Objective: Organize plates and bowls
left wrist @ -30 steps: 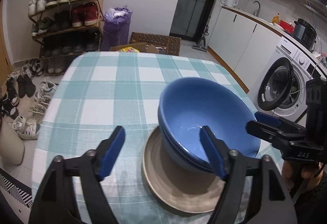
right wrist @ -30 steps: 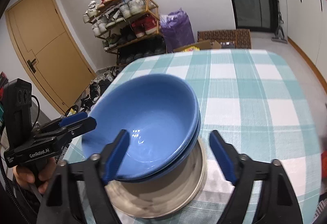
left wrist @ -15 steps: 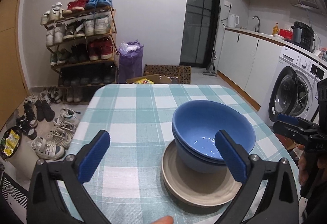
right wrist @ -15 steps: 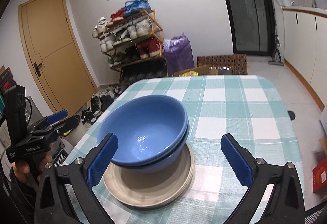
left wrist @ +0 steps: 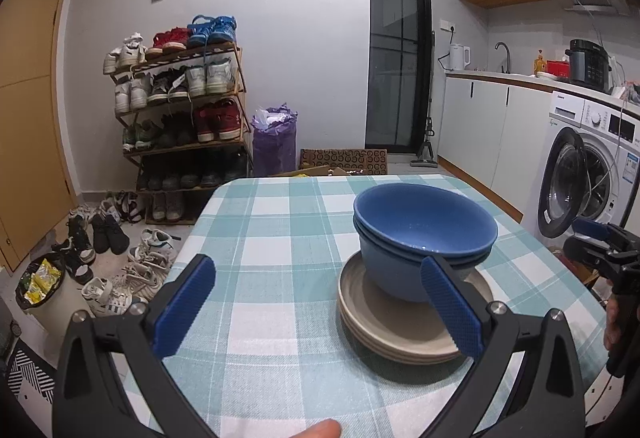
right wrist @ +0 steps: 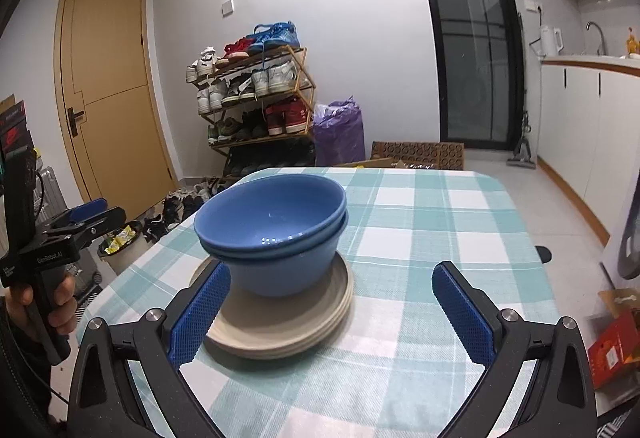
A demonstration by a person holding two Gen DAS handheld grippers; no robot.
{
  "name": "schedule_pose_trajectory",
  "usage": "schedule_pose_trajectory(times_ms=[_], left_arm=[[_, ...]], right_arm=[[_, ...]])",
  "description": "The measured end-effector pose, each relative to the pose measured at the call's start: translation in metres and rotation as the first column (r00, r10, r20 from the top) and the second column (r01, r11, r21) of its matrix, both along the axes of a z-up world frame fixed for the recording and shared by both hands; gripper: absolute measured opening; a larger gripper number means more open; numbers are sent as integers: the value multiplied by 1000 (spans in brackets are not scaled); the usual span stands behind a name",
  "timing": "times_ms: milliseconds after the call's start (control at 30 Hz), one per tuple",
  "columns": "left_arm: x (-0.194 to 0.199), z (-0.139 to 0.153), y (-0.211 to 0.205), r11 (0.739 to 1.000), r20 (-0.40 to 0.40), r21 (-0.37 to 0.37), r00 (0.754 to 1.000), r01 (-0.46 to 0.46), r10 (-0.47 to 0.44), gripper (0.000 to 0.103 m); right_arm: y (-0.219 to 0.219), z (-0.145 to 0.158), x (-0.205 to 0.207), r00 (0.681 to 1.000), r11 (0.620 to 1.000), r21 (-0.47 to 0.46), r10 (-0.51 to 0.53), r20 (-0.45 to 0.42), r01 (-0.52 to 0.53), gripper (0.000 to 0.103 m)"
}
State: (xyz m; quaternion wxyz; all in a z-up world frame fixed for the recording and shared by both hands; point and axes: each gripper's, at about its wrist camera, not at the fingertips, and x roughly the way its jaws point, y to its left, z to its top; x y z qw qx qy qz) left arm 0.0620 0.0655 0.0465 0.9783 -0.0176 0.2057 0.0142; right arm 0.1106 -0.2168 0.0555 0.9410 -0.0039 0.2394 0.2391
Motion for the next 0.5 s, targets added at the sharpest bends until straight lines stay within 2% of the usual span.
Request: schedule_pose_trajectory(times_ms=[267,500], left_arm=[[-22,-23,-6,1000,12,12,1000,-2,2,103],[-43,-35,-8,1000,62,18,998,-18,17,103]], right_arm=[[-6,-13,-40,997,1000,-7,21,75,-20,103],[-5,-19,-66,990,999,4,35,137,-36,103]])
